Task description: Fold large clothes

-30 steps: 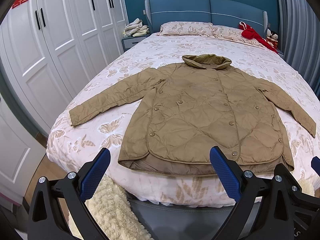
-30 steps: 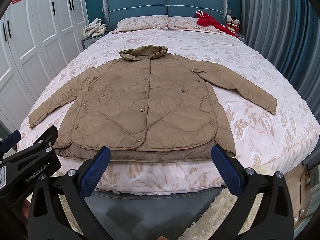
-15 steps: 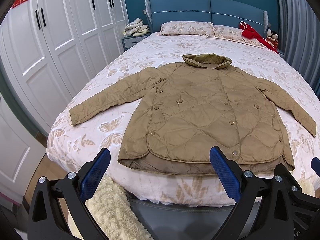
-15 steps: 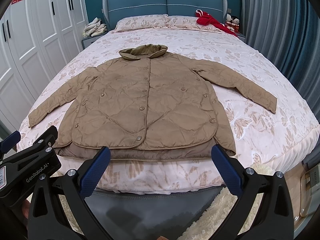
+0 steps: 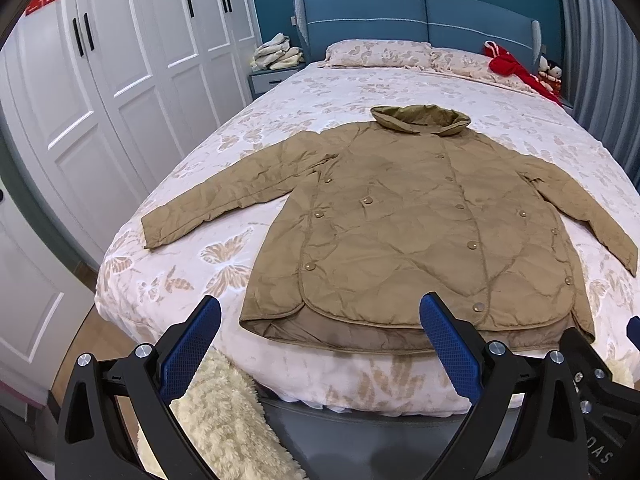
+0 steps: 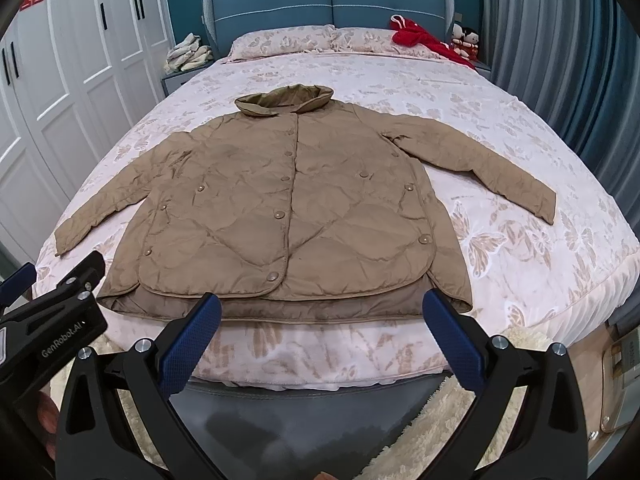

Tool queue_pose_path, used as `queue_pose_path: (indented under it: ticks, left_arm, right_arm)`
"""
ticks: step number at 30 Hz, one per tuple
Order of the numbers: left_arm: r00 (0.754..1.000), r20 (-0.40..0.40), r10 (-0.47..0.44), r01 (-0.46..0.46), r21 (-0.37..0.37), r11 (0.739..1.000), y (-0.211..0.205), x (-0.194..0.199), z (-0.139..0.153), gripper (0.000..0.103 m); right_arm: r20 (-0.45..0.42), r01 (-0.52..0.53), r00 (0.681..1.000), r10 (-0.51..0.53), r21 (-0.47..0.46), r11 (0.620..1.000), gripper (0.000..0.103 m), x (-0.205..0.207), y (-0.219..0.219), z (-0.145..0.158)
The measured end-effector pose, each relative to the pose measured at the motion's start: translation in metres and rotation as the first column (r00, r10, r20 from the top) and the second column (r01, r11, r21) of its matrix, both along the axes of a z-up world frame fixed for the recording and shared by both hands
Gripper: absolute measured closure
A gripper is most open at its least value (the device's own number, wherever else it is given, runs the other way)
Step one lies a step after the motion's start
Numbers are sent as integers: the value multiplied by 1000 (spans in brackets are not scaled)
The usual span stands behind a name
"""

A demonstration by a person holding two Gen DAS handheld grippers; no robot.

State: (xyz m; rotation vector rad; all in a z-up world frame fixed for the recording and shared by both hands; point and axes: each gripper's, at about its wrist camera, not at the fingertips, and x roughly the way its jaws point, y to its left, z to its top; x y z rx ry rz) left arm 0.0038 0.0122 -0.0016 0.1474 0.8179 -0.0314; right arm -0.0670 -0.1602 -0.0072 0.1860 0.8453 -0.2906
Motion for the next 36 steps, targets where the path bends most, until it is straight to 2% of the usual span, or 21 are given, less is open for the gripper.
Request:
queue_pose_path:
  ticks: [14,24,33,36]
  left_arm:
    - [998,-66,9,-8,10,1000,-5,22,-19,5]
    - [998,-67,4,-4,0,1000,-19,41,-20,5]
    - [999,-39,-20,21,33,999,-44,68,-24,5]
    - [999,-49,-23,25,38,999,-56,81,-30,5]
  right_arm:
    - [-53,-10,999,12,26,1000,5,22,-19,-18]
    - [-62,0,998,3,46,999,5,35,-41,-26]
    - [-68,66,996,-61,80,995,5,61,-102,-42]
    - [-56,131,991,-124,135,982,5,73,-151,-53]
